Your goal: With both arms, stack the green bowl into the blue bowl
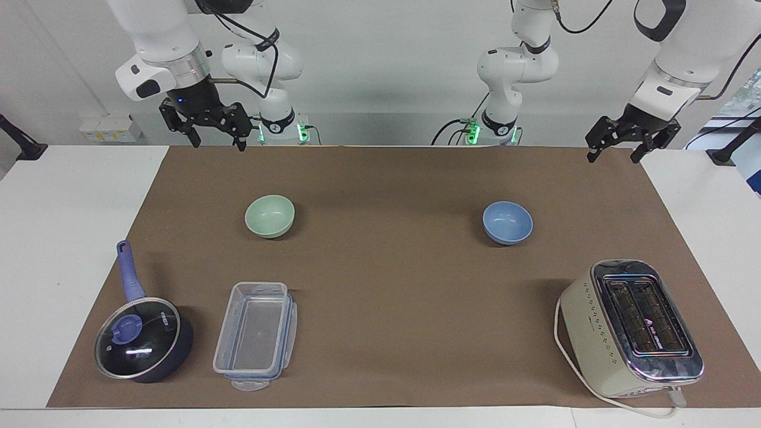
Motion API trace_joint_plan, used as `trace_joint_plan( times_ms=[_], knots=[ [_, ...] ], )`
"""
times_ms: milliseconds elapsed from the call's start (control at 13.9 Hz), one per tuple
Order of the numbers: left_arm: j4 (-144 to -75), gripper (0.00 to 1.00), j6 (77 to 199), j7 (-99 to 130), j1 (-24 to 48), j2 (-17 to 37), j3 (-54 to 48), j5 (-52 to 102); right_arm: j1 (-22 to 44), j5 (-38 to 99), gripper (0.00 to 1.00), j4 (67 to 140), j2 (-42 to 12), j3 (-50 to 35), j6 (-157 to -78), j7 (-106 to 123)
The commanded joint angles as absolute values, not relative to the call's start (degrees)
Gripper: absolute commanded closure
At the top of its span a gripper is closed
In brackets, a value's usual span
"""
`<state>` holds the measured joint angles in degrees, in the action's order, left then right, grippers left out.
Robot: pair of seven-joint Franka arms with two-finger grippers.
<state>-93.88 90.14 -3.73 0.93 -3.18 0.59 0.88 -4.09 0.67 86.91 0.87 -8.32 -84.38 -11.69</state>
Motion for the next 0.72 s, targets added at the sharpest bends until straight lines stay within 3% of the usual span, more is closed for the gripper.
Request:
trace_joint_plan(
  times_ms=[0, 648],
  knots=[
    [-97.37, 0.0, 92.8, -6.14, 0.26, -3.87, 0.53, 0.61, -4.22, 0.0, 0.0, 88.42, 1.93, -8.53, -85.69, -12.31],
    [-113.97, 0.0, 109.66, -7.3, 0.08, -3.69, 0.44, 3.25, -4.22, 0.44, 0.0, 88.42, 1.93, -8.61, -85.34, -12.39]
  ],
)
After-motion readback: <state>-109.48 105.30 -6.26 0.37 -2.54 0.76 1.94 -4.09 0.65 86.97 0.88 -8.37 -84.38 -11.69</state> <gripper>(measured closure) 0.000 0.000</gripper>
